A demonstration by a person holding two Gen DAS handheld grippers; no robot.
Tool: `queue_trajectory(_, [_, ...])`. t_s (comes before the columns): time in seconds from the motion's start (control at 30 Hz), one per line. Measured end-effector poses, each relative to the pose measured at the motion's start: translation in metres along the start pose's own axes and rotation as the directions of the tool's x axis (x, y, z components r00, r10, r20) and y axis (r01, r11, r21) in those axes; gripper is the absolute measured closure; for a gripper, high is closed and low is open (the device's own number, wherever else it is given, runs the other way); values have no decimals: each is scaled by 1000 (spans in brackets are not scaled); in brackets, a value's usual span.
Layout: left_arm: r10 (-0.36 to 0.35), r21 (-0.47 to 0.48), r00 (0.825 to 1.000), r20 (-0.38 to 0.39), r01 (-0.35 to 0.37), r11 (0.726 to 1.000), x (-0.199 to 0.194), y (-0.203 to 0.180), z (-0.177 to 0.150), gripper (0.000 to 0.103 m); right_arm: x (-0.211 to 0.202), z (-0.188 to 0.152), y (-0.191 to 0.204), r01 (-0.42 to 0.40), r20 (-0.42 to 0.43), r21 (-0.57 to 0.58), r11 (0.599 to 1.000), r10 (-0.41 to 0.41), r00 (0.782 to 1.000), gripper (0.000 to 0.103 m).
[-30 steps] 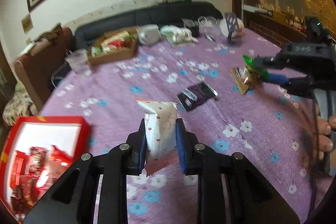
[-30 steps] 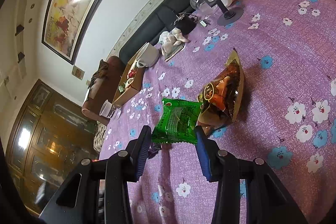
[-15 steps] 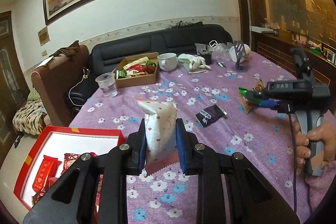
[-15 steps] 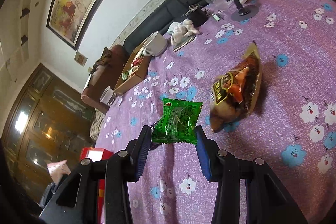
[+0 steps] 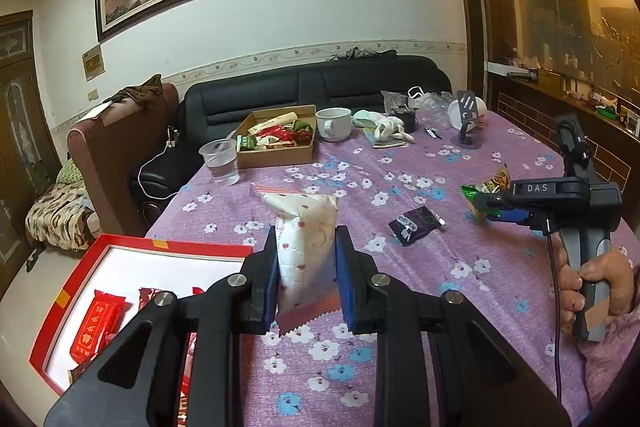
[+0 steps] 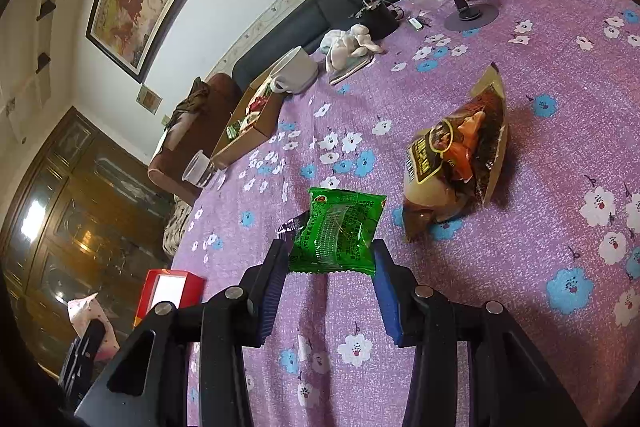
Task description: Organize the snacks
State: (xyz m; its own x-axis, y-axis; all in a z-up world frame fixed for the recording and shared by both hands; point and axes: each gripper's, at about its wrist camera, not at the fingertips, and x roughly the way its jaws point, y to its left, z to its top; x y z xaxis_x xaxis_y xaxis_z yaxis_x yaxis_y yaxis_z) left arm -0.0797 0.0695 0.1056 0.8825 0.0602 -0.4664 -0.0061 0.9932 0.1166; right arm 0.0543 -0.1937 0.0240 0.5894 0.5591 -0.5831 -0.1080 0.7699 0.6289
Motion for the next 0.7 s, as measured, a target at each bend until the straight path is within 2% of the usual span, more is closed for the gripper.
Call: queue_trajectory(0.7, [23, -69, 1000, 1, -23, 997, -6, 39, -9, 81, -1, -6, 13, 5, 31, -77, 997, -3, 1000, 60])
